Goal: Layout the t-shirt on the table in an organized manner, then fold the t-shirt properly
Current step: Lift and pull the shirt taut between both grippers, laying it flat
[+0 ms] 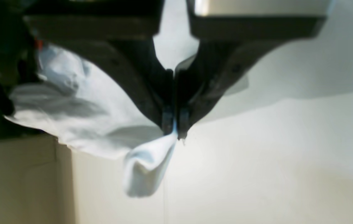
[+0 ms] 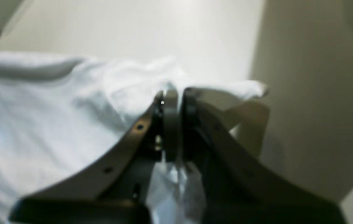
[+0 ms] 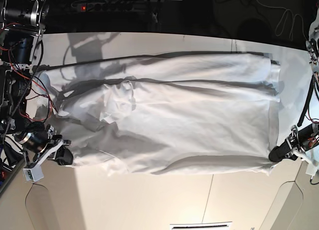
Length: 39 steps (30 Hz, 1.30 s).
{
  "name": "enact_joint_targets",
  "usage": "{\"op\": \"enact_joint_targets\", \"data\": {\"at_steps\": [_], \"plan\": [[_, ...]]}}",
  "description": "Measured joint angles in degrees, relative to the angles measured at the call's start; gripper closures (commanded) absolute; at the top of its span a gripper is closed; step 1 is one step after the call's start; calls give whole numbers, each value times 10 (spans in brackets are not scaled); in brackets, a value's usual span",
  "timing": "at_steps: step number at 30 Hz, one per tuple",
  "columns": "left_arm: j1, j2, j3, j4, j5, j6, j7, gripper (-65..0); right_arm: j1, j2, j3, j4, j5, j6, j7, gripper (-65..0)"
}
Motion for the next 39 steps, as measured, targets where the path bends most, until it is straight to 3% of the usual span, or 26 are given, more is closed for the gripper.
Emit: {"op": "enact_joint_targets", "data": {"at_steps": [6, 10, 14, 25, 32, 39], "plan": [[50, -63, -1, 1, -119, -1, 76, 0, -35, 20, 37, 45, 42, 13, -14, 0], [79, -67, -1, 2, -210, -2, 170, 0, -72, 31, 56, 47, 45, 10, -38, 0], [104, -69, 0, 2, -217, -2, 228, 0, -104, 36, 79, 47, 67, 9, -39, 0], [187, -67, 1, 54, -221, -2, 260, 0, -165, 34, 150, 48, 118, 12, -83, 0], [252, -68, 1, 115, -222, -4, 258, 0, -195, 34, 152, 48, 118, 10, -110, 0], [268, -55, 1, 115, -219, -4, 200, 0, -215, 32, 152, 47, 79, 11, -97, 0]]}}
